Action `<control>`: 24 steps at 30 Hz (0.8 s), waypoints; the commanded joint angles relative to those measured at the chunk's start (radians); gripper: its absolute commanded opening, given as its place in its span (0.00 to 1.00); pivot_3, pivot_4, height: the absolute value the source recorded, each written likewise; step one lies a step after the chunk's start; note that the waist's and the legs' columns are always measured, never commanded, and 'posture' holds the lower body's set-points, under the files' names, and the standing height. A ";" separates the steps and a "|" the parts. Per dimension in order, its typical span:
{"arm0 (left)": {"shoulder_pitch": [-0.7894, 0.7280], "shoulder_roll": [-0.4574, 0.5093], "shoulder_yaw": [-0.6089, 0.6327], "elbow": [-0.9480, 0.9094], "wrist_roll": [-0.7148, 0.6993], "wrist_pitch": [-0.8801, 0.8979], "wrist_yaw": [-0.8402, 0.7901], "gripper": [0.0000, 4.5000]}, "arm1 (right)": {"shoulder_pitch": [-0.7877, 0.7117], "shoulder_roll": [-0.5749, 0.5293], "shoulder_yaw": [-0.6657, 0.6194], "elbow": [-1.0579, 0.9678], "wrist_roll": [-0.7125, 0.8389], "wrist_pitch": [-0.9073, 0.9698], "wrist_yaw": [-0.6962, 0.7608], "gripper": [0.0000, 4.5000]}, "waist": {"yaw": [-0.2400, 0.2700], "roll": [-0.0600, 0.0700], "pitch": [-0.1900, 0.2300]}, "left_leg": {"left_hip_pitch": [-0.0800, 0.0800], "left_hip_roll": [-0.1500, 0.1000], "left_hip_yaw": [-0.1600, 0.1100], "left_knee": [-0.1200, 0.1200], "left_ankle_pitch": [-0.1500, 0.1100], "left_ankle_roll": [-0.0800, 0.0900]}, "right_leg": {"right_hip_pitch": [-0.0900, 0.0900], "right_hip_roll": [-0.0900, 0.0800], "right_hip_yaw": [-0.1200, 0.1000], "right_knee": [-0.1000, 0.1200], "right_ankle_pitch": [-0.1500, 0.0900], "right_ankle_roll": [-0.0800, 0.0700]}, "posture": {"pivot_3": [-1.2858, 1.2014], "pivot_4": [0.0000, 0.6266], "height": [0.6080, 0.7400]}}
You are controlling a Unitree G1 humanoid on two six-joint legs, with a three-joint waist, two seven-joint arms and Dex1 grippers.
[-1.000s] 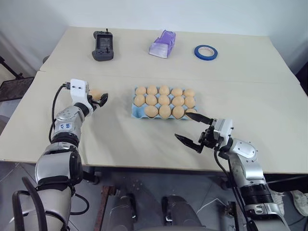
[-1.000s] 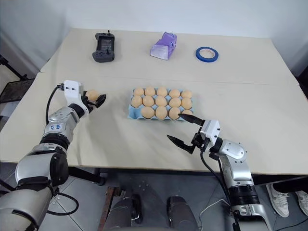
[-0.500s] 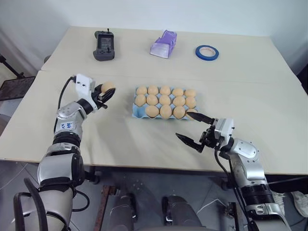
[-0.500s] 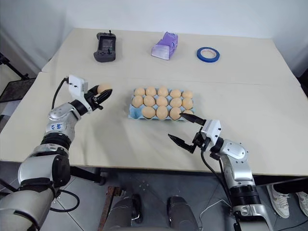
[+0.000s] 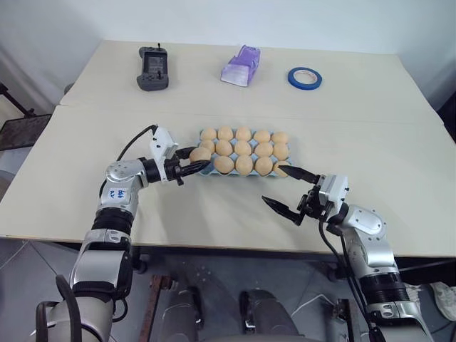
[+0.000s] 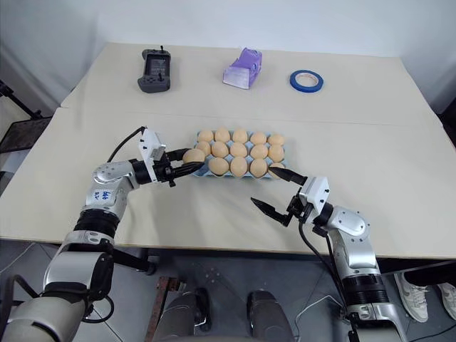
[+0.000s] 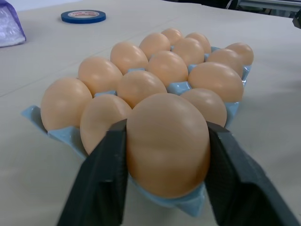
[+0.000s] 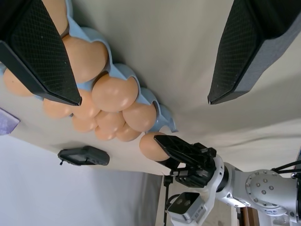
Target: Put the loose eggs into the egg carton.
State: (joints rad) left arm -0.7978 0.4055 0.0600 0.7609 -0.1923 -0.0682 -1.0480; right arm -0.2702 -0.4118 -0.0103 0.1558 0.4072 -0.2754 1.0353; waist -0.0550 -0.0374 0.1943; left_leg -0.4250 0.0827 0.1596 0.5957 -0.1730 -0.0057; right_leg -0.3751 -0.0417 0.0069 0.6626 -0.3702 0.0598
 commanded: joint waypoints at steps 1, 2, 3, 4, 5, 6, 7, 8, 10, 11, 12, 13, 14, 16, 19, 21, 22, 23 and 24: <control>0.010 0.017 0.007 -0.044 -0.006 -0.015 0.008 0.82 | 0.005 -0.007 -0.022 -0.048 0.010 -0.003 -0.009 1.00 | 0.000 0.000 0.000 | 0.000 0.000 0.000 0.000 0.000 0.000 | 0.000 0.000 0.000 0.000 0.000 0.000 | 0.52 0.24 1.00; 0.012 0.021 0.014 -0.049 -0.010 -0.019 0.013 0.89 | 0.005 -0.008 -0.022 -0.049 0.011 -0.003 -0.009 1.00 | -0.001 0.000 0.000 | 0.000 0.000 0.000 0.000 0.000 0.000 | 0.000 0.000 0.000 0.000 0.000 0.000 | 0.52 0.24 1.00; 0.020 0.030 0.021 -0.063 -0.018 -0.014 0.008 0.95 | 0.006 -0.009 -0.022 -0.049 0.011 -0.002 -0.009 1.00 | -0.001 0.000 0.000 | 0.000 0.000 0.000 0.000 0.000 0.001 | 0.000 0.000 0.000 0.000 0.000 0.000 | 0.52 0.24 1.00; 0.030 0.039 0.026 -0.079 -0.024 -0.013 0.004 0.95 | 0.007 -0.011 -0.023 -0.050 0.012 -0.002 -0.008 1.00 | -0.002 0.000 0.000 | 0.000 0.000 0.000 0.000 0.000 0.001 | 0.000 0.000 0.000 0.000 0.000 0.000 | 0.52 0.24 1.00; 0.040 0.049 0.029 -0.094 -0.029 -0.010 -0.002 0.95 | 0.007 -0.012 -0.024 -0.050 0.012 -0.001 -0.007 1.00 | -0.002 0.000 0.000 | 0.000 0.000 0.000 0.000 0.000 0.001 | 0.000 0.000 0.000 0.000 0.000 0.000 | 0.52 0.24 1.00; 0.057 0.064 0.033 -0.117 -0.037 -0.004 -0.013 0.95 | 0.009 -0.016 -0.027 -0.051 0.013 0.001 -0.006 1.00 | -0.003 0.000 0.000 | 0.000 0.001 0.000 0.000 0.000 0.000 | 0.000 0.001 0.000 0.000 0.000 0.000 | 0.52 0.24 1.00; 0.079 0.082 0.038 -0.143 -0.043 0.001 -0.022 0.95 | 0.013 -0.021 -0.029 -0.054 0.014 0.001 -0.004 1.00 | -0.004 0.000 0.000 | 0.000 0.001 0.000 0.000 0.000 0.000 | 0.000 0.001 0.000 0.000 0.000 0.000 | 0.52 0.24 1.00; 0.107 0.103 0.047 -0.178 -0.058 0.010 -0.038 0.95 | 0.016 -0.026 -0.033 -0.056 0.016 0.002 -0.003 1.00 | -0.004 0.000 0.000 | 0.000 0.001 0.000 0.000 0.000 0.000 | 0.000 0.001 0.000 0.000 0.000 0.000 | 0.52 0.24 1.00; 0.178 0.156 0.069 -0.240 -0.081 0.021 -0.068 0.95 | 0.026 -0.040 -0.044 -0.058 0.018 0.003 -0.002 1.00 | -0.005 0.000 0.000 | 0.000 0.001 0.000 -0.001 0.000 0.000 | 0.000 0.001 0.000 0.000 0.000 0.000 | 0.52 0.24 1.00; 0.207 0.177 0.076 -0.261 -0.087 0.022 -0.075 0.95 | 0.030 -0.046 -0.047 -0.058 0.019 0.003 -0.002 1.00 | -0.005 0.000 0.000 | 0.000 0.001 0.000 -0.001 0.000 0.000 | 0.000 0.001 0.000 0.000 0.000 0.000 | 0.52 0.24 1.00; 0.236 0.195 0.085 -0.286 -0.095 0.026 -0.080 0.95 | 0.034 -0.050 -0.051 -0.058 0.020 0.004 -0.002 1.00 | -0.004 0.000 0.000 | 0.000 0.001 0.000 -0.001 0.000 0.000 | 0.000 0.000 0.000 0.000 0.000 -0.001 | 0.52 0.24 1.00; 0.271 0.215 0.099 -0.316 -0.103 0.037 -0.078 0.95 | 0.039 -0.055 -0.055 -0.058 0.020 0.004 -0.001 1.00 | -0.003 0.000 0.000 | 0.000 0.001 0.000 -0.001 0.000 0.000 | 0.000 0.000 0.000 0.000 0.000 -0.001 | 0.52 0.24 1.00; 0.320 0.239 0.118 -0.354 -0.109 0.044 -0.072 0.95 | 0.045 -0.062 -0.062 -0.056 0.021 0.005 0.001 1.00 | -0.003 0.000 0.000 | 0.000 0.001 0.000 -0.001 -0.001 0.001 | 0.000 0.000 0.000 0.000 0.000 -0.001 | 0.52 0.24 1.00; 0.400 0.274 0.149 -0.411 -0.121 0.056 -0.065 0.95 | 0.055 -0.073 -0.074 -0.053 0.021 0.008 0.003 1.00 | -0.004 0.000 0.000 | 0.000 0.001 -0.001 -0.001 -0.003 0.000 | 0.000 -0.001 -0.001 0.000 0.000 -0.001 | 0.52 0.24 1.00; 0.484 0.294 0.178 -0.476 -0.137 0.072 -0.045 0.95 | 0.067 -0.087 -0.083 -0.047 0.020 0.012 0.009 1.00 | -0.004 0.000 0.000 | 0.001 0.001 -0.002 -0.002 -0.005 0.002 | 0.001 -0.002 -0.001 0.000 0.000 -0.002 | 0.52 0.24 1.00; 0.533 0.288 0.198 -0.522 -0.141 0.094 -0.008 0.95 | 0.069 -0.098 -0.090 -0.033 0.020 0.015 0.017 1.00 | -0.001 0.000 0.000 | 0.001 0.001 -0.003 -0.002 -0.005 0.002 | 0.001 -0.003 -0.002 0.000 0.000 -0.002 | 0.52 0.24 1.00; 0.550 0.287 0.204 -0.540 -0.144 0.102 0.005 0.95 | 0.069 -0.102 -0.092 -0.027 0.020 0.016 0.019 1.00 | -0.001 0.000 0.000 | 0.001 0.001 -0.003 -0.002 -0.005 0.002 | 0.001 -0.003 -0.002 0.000 0.000 -0.003 | 0.52 0.24 1.00; 0.572 0.279 0.213 -0.567 -0.149 0.109 0.025 0.95 | 0.064 -0.106 -0.096 -0.017 0.022 0.017 0.023 1.00 | -0.002 0.000 0.000 | 0.001 0.001 -0.003 -0.002 -0.005 0.002 | 0.001 -0.004 -0.002 0.000 0.000 -0.003 | 0.52 0.24 1.00; 0.586 0.276 0.215 -0.590 -0.156 0.124 0.038 0.95 | 0.059 -0.108 -0.099 -0.010 0.023 0.017 0.026 1.00 | -0.003 0.000 0.000 | 0.001 0.001 -0.003 -0.002 -0.005 0.002 | 0.002 -0.004 -0.002 -0.001 0.000 -0.003 | 0.52 0.24 1.00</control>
State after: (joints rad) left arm -0.2207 0.6814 0.2425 0.2293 -0.3161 0.0452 -1.0322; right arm -0.2066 -0.5030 -0.0842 0.1478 0.4104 -0.2572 1.0547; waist -0.0575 -0.0371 0.1941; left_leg -0.4241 0.0833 0.1563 0.5937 -0.1778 -0.0037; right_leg -0.3731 -0.0458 0.0047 0.6616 -0.3701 0.0564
